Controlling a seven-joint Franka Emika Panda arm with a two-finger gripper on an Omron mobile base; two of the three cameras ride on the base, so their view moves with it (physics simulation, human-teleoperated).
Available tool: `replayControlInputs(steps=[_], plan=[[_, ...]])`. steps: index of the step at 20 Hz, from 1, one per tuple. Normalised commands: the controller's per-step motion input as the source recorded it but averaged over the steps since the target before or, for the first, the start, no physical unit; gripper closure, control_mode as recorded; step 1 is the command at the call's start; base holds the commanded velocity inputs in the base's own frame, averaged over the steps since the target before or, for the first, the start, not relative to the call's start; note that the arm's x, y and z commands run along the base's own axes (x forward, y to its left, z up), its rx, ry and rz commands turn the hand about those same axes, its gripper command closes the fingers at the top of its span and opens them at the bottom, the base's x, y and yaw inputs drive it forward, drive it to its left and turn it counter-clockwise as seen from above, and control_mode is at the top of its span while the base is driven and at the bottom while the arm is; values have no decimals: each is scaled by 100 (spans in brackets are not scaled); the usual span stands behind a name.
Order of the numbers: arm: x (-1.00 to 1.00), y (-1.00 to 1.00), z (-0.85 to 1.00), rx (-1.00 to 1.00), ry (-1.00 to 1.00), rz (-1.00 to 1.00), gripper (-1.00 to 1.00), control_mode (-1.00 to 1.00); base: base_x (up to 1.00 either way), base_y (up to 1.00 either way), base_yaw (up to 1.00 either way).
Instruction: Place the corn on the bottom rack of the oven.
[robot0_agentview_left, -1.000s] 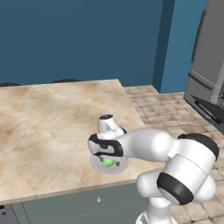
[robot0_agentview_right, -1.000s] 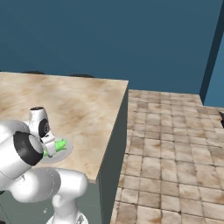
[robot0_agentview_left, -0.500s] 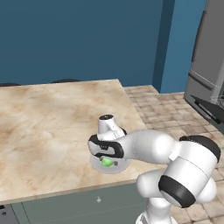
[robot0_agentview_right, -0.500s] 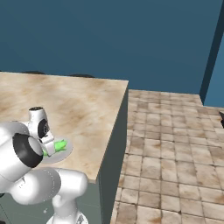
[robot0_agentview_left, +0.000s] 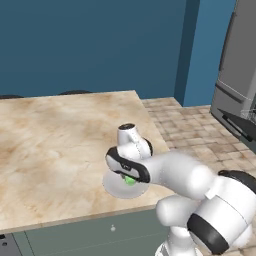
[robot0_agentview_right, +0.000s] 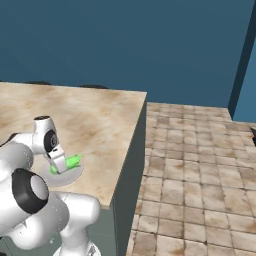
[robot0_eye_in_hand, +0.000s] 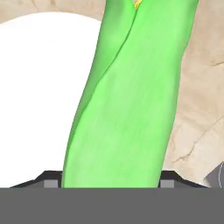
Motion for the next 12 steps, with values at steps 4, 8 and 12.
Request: replayControlInputs(steps=[4, 8, 12], plan=[[-12, -94, 100, -4, -16, 1, 100, -100, 0, 0, 0], [-31, -83, 100, -8, -17, 22, 100, -100, 0, 0, 0], [-70, -92, 86, -8, -17, 52, 100, -100, 0, 0, 0]])
